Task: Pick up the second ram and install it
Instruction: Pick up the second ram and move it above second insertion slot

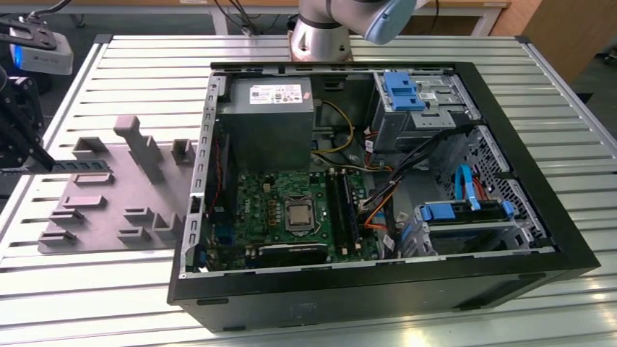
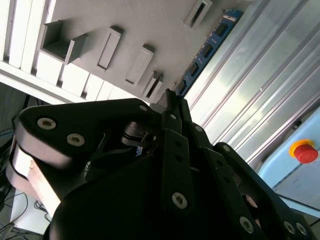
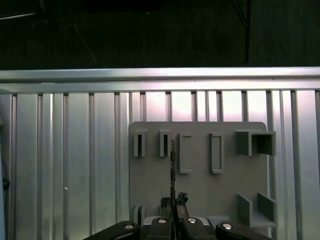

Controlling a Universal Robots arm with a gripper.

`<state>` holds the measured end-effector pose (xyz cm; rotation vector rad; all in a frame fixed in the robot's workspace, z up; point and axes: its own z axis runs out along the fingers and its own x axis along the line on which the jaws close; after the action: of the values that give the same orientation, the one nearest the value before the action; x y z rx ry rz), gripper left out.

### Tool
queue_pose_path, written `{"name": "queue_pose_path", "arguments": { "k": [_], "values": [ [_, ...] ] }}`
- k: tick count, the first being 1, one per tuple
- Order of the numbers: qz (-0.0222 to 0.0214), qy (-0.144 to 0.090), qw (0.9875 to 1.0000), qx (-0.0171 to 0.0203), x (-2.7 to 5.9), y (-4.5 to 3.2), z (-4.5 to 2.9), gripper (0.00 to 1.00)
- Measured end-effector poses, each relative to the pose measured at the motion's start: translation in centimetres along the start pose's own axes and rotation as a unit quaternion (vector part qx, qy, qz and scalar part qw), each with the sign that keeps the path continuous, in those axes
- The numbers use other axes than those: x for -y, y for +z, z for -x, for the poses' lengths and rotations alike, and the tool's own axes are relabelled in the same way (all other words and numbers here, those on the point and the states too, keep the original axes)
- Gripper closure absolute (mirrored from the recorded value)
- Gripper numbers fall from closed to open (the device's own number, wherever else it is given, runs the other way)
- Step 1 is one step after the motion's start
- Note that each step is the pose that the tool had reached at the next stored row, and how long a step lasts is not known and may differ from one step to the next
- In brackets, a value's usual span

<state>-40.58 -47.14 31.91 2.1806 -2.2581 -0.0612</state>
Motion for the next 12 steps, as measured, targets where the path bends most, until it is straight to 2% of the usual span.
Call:
{"name": "queue_pose_path", "arguments": {
  "k": [8,12],
  "values": [
    [0.0000,0.000,1.0000,0.0000,-0.04,-1.26,0.03,0.86],
    [-0.0001,0.000,1.0000,0.0001,-0.04,-1.34,0.03,0.86]
  ]
}}
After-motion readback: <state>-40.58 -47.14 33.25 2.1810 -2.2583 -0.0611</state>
